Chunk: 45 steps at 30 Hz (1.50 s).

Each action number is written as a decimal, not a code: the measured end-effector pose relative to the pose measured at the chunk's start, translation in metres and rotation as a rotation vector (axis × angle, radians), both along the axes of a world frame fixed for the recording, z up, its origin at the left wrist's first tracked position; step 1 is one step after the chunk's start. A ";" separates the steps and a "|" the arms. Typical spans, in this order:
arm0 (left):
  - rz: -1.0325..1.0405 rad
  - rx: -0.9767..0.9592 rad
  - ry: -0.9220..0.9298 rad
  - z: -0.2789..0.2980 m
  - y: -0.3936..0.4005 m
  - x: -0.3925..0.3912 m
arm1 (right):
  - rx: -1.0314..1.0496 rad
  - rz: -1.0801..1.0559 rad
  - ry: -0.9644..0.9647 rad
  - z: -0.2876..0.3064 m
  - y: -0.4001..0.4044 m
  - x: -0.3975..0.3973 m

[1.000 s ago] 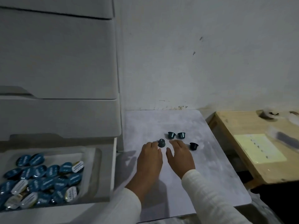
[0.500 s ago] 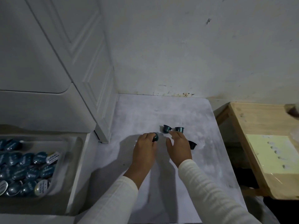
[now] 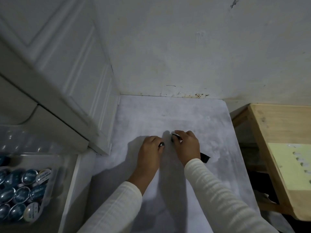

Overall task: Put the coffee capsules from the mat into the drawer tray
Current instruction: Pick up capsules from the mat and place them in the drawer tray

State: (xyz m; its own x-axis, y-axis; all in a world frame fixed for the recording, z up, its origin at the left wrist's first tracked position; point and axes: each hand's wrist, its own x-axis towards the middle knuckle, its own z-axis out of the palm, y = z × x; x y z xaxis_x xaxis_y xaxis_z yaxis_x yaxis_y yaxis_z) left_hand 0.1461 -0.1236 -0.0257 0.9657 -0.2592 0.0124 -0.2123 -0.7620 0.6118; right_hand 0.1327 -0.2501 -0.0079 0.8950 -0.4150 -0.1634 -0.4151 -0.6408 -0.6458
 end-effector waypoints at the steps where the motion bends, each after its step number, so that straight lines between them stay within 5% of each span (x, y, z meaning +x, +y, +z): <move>1: 0.013 -0.007 -0.005 0.000 0.001 0.002 | 0.007 0.003 0.000 -0.001 0.000 0.001; 13: 0.091 -0.065 0.009 -0.004 0.007 0.012 | 0.007 0.022 -0.039 -0.007 0.005 0.000; 28: 0.491 -0.333 0.177 0.001 0.022 -0.001 | 0.017 -0.054 -0.083 -0.008 0.013 -0.012; 45: 0.393 -0.315 0.102 0.006 0.017 0.007 | 0.418 -0.389 0.000 -0.003 0.017 -0.007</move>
State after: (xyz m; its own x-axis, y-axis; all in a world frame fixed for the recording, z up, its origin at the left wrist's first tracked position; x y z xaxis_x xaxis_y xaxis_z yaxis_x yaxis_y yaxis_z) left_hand 0.1528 -0.1066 -0.0197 0.9899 0.1247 -0.0680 0.1258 -0.5477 0.8271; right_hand 0.1259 -0.2335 -0.0109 0.6896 -0.6139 -0.3841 -0.5689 -0.1311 -0.8119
